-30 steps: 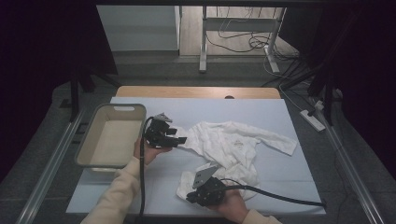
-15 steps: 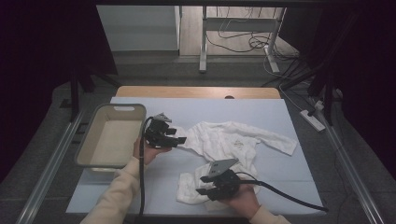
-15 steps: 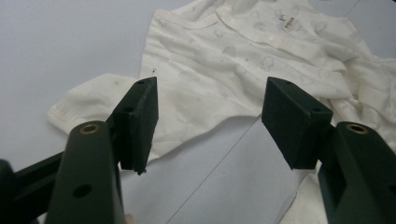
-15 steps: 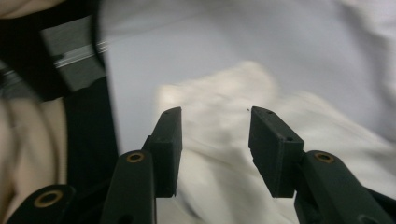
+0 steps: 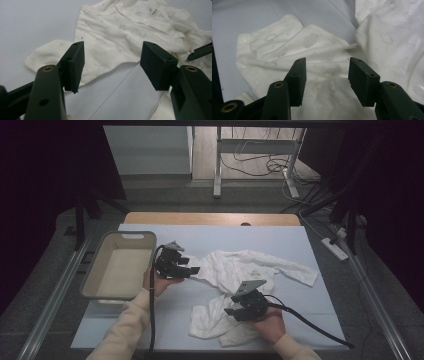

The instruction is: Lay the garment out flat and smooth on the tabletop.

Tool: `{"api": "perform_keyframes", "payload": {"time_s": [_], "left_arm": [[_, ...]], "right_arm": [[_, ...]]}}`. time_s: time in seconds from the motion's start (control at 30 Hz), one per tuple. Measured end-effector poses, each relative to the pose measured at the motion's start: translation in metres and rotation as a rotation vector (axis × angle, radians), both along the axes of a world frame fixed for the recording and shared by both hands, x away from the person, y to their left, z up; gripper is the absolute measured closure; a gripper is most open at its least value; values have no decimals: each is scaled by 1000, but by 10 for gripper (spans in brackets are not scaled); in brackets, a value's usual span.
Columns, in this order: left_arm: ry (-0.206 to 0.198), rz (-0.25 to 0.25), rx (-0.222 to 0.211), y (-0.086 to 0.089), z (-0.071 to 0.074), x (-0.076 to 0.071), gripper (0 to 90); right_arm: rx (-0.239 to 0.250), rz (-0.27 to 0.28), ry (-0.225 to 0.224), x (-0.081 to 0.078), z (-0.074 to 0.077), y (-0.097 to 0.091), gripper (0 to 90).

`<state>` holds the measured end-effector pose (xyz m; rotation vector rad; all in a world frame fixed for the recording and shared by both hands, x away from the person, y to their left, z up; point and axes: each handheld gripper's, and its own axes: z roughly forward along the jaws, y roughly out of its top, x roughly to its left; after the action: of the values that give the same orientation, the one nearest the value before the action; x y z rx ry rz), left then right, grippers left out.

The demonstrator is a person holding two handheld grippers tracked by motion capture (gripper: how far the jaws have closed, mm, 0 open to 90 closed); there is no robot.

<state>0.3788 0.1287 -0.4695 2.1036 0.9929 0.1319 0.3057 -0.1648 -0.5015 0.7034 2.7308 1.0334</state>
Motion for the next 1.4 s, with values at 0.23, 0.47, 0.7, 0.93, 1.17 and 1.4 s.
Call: {"api": "perform_keyframes", "payload": {"time_s": [0.23,0.47,0.7,0.93,1.17,1.4], "left_arm": [[4,-7,4,-2,-2,0,369],[19,-31,27,-10,-8,-1,367],[20,-32,29,-12,-8,-1,367],[23,-36,35,-13,-9,-1,367],[23,-35,37,-12,-10,-1,367],[24,-30,37,-11,-10,0,367]], "right_arm": [[-29,-4,11,3,-7,1,466],[-33,-6,17,5,-10,-1,467],[-50,-6,25,6,-16,2,529],[-39,11,31,6,-16,5,762],[-53,40,24,4,-15,8,873],[-25,76,28,-4,-9,13,880]]}}
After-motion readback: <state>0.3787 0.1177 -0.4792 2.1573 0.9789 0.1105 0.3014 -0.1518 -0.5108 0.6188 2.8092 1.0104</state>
